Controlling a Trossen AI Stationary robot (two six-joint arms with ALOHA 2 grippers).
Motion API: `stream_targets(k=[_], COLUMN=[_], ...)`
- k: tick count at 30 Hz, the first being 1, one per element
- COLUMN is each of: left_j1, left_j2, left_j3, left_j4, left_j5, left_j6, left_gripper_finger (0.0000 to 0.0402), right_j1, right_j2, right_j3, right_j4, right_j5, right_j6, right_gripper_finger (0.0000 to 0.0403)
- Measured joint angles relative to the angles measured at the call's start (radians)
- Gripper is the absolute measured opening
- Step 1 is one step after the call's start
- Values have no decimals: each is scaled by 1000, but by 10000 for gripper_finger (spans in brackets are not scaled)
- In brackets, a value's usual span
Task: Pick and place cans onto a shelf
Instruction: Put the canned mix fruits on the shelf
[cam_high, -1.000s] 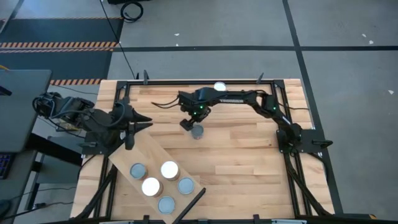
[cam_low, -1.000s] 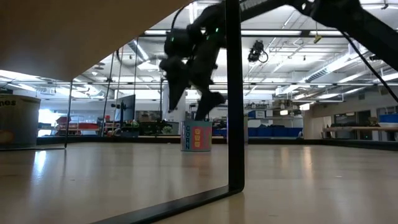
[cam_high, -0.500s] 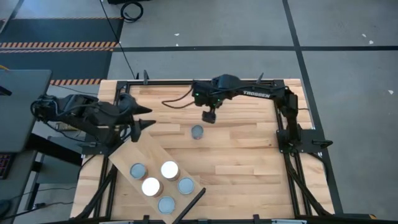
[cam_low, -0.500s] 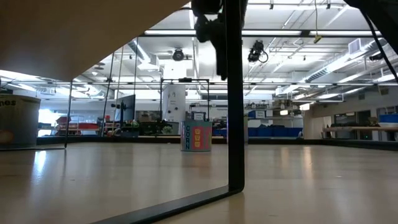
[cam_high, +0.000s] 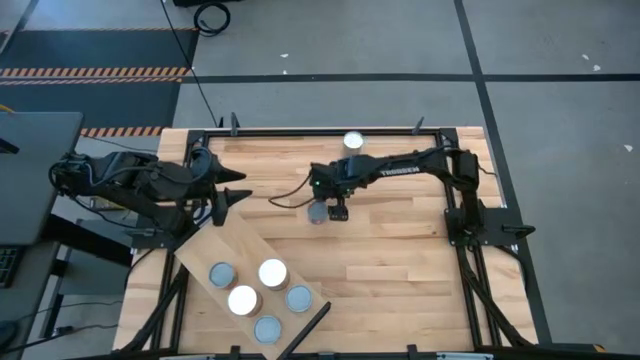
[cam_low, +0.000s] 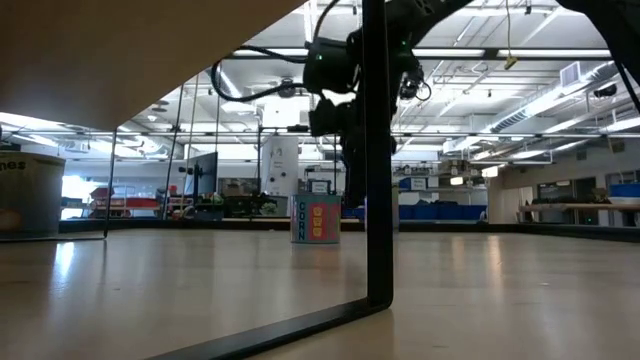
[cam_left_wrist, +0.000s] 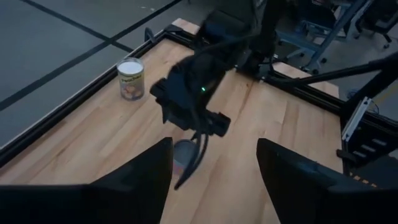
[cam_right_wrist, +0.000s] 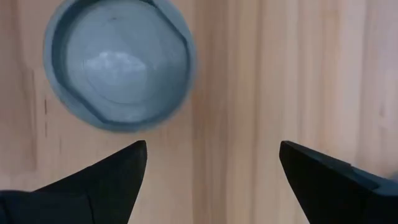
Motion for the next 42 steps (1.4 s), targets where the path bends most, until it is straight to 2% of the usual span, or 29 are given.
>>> stream_targets(k=[4,8,12,16,22,27,29,31,37,42], left_j1=[0,31,87,153,322,463,475,475,443,410], left_j2=[0,7,6,14,62,183,247,311,482,567], left_j3=[0,0,-5,-75,-206,-246,-250,-252,-253,-253], left_j4=[-22,-89,-234,-275,-195,-3,69,102,192,267], left_j5=[-18,-19,5,108,247,502,580,614,611,610], left_j6=[-35,-63,-82,-32,85,245,303,340,466,549], left_gripper_finger=[230,229,229,229,229,230,239,259,345,376], right_j1=[14,25,30,35,63,80,86,100,184,262], right_j2=[0,0,-15,-109,-312,-449,-493,-530,-606,-622], right_j3=[-50,-46,-3,3,5,5,5,5,5,5], right_j4=[138,277,249,119,-24,-51,-75,-109,-289,-438], right_j5=[-32,-88,-90,-61,12,69,98,128,235,304], right_j6=[-5,79,148,232,381,506,573,629,761,858], right_gripper_finger=[374,375,375,373,373,373,373,373,373,373])
